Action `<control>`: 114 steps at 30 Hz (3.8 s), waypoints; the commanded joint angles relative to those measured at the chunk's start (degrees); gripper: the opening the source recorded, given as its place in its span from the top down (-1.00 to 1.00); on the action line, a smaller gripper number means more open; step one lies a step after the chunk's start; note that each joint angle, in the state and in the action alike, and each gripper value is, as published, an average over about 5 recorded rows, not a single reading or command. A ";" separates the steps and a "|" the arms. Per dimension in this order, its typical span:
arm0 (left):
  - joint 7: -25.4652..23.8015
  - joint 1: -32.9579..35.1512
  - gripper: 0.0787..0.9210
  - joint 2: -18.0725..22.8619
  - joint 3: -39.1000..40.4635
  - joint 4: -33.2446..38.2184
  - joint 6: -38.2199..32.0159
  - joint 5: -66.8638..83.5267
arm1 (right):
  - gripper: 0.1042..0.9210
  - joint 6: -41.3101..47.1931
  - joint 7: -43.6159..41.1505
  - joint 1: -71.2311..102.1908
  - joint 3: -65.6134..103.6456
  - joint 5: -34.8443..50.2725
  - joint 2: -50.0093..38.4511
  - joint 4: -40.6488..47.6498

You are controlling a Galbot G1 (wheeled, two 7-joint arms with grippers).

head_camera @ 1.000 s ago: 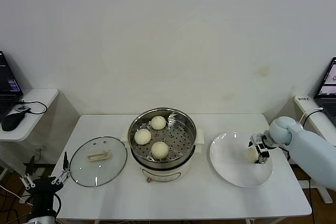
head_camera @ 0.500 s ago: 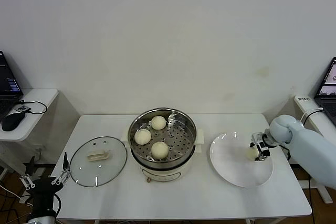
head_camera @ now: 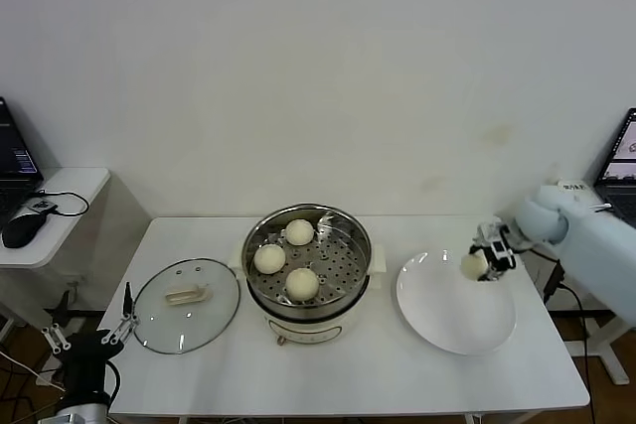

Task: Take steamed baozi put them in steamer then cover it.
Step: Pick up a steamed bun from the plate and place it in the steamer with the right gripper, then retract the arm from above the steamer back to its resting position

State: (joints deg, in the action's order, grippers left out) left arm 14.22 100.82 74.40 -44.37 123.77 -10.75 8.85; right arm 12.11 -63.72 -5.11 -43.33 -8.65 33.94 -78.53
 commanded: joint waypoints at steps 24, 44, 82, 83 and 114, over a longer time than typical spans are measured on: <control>-0.01 -1.13 -0.77 0.22 0.09 -0.87 -0.35 0.11 | -0.28 29.47 20.11 -22.70 -25.67 37.07 30.90 -3.38; 0.00 -1.84 -0.77 -0.04 -0.38 -1.98 -0.51 0.47 | -0.29 29.53 21.31 -16.67 -25.17 30.44 34.66 3.55; -0.20 -2.67 -0.77 -0.66 -0.32 -2.50 -0.18 1.04 | -0.76 20.05 50.89 -5.55 -8.26 41.85 8.84 -21.89; -0.17 -2.65 -0.77 -0.67 -0.31 -2.55 -0.17 1.02 | -0.76 17.40 54.22 -1.58 -5.22 41.52 6.72 -23.49; 1.97 -4.86 -0.77 -1.57 -1.46 -16.68 -5.62 -53.85 | -0.76 -22.43 43.03 92.51 93.66 22.04 46.72 -29.03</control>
State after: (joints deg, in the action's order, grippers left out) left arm 15.51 95.92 73.15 -43.04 113.52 -11.66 -11.55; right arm -4.20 -16.92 69.83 30.43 14.71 66.75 -105.78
